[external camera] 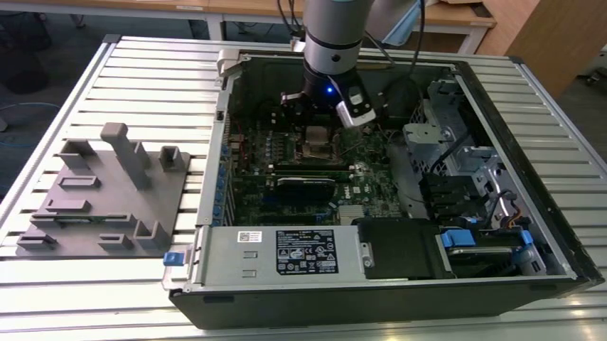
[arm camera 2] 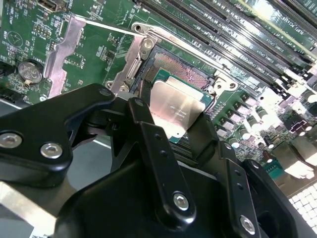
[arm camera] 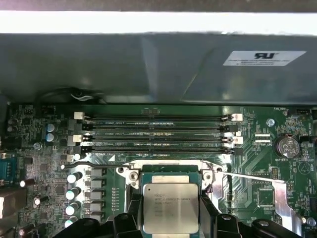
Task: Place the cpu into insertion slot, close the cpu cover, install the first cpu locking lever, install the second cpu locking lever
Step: 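Place the cpu into insertion slot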
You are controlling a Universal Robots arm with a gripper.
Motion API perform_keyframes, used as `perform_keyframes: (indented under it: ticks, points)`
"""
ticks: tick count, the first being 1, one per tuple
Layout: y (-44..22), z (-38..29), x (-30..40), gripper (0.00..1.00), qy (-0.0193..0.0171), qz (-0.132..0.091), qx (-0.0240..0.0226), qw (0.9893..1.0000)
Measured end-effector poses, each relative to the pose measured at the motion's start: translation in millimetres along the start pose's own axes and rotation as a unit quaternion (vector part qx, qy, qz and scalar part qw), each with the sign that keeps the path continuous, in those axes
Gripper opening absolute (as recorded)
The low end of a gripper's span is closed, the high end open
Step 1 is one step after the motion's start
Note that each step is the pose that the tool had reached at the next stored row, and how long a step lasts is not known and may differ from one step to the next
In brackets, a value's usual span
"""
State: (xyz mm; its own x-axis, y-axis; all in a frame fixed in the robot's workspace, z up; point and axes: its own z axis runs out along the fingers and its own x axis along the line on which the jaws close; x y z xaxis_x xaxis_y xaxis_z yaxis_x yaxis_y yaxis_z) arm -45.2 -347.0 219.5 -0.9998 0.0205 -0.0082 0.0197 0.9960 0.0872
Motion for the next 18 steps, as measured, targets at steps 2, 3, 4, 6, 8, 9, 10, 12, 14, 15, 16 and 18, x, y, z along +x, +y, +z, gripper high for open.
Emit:
perform_keyframes:
  ticks: [2, 3, 4, 6, 8, 9, 10, 12, 14, 15, 16, 18]
  points:
    - [0.0, 0.1, 0.0, 0.54, -0.0014, 0.016, 0.0001, 0.9999]
    - [0.0, 0.2, 0.0, 0.54, -0.0022, 0.025, 0.0002, 0.9997]
    - [0.0, 0.2, 0.0, 0.54, -0.0029, 0.034, 0.0003, 0.9994]
    - [-0.1, 0.4, 0.0, 0.54, -0.0045, 0.052, 0.0006, 0.9986]
    - [-0.1, 0.7, 0.0, 0.54, -0.0061, 0.071, 0.0006, 0.9975]
    - [-0.1, 0.8, 0.0, 0.54, -0.0069, 0.08, 0.0007, 0.9968]
    - [-0.1, 1.0, 0.0, 0.54, -0.0077, 0.088, 0.0007, 0.9961]
    - [-0.1, 1.3, 0.0, 0.54, -0.0092, 0.106, 0.0009, 0.9943]
    - [-0.1, 1.6, 0.0, 0.54, -0.0109, 0.125, 0.001, 0.9921]
    - [-0.1, 1.7, 0.0, 0.54, -0.0116, 0.134, 0.0011, 0.991]
    - [-0.2, 1.8, 0.0, 0.54, -0.0124, 0.142, 0.0012, 0.9897]
    - [-0.2, 2.0, 0.0, 0.54, -0.014, 0.16, 0.0013, 0.987]
